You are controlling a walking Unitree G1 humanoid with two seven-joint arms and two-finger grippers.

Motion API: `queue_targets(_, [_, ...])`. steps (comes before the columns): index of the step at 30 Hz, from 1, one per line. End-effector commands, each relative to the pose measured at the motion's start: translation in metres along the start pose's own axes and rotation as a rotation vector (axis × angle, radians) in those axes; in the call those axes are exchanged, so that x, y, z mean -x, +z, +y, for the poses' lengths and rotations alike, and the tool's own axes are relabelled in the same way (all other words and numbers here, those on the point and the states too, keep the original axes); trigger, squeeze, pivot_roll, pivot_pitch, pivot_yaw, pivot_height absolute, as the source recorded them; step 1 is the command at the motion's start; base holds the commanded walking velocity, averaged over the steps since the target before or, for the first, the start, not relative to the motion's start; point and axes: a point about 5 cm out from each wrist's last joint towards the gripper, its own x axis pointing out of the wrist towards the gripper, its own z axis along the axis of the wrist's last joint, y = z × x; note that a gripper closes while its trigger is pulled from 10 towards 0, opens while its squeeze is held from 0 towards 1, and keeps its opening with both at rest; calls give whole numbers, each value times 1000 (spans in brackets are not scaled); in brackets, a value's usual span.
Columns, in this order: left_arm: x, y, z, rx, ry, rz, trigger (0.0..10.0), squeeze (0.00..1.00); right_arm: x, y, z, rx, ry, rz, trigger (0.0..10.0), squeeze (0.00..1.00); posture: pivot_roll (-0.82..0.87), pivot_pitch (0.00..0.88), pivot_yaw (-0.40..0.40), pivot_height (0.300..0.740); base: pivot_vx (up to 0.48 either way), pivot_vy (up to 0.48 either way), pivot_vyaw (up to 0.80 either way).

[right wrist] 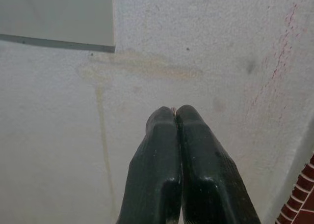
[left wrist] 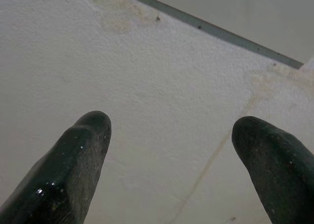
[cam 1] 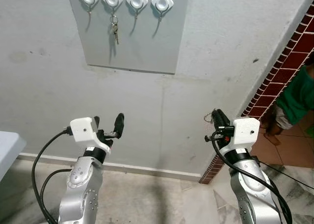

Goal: Hang keys on a hook

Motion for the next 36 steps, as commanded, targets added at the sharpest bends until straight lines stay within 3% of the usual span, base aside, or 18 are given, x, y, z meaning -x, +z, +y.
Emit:
queue_targets(1, [-4,7,-3,-2,-12,-14,10000,0,-4,11,0,5,0,-35,10000,0,-33,48,-10,732,0,0,0])
queue_targets(21, [-4,7,-5,-5,-16,-2,10000,0,-5,12,-5,8,-24,-32,10000,0,-27,32,-18,732,0,0,0])
queue_targets(36, [-8,7,-7,0,-25,-5,10000,0,-6,10,-4,16,-14,-22,10000,0,-31,24,-22,732,271,0,0])
